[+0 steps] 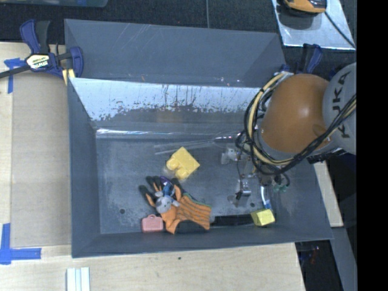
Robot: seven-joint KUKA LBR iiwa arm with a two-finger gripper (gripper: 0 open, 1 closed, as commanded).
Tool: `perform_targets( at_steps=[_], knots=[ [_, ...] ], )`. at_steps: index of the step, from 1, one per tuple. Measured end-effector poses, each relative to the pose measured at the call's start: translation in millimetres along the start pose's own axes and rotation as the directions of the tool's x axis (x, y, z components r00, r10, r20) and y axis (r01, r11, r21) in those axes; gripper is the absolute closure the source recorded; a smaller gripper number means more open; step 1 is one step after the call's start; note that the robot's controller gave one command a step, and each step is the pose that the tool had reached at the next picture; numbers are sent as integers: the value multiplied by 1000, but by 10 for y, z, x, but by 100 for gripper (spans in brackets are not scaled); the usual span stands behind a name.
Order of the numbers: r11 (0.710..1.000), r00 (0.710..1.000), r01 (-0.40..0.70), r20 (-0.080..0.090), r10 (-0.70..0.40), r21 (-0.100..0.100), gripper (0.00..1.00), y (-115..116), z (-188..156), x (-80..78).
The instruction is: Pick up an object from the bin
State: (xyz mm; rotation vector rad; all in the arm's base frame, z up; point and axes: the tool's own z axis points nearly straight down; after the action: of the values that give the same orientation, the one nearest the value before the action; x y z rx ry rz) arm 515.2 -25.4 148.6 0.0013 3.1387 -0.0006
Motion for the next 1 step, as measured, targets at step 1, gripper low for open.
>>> perform_targets(
  at_steps=[1],
  knots=[
    [991, 991, 137, 4, -137, 0, 0, 666, 722, 260]
  ],
)
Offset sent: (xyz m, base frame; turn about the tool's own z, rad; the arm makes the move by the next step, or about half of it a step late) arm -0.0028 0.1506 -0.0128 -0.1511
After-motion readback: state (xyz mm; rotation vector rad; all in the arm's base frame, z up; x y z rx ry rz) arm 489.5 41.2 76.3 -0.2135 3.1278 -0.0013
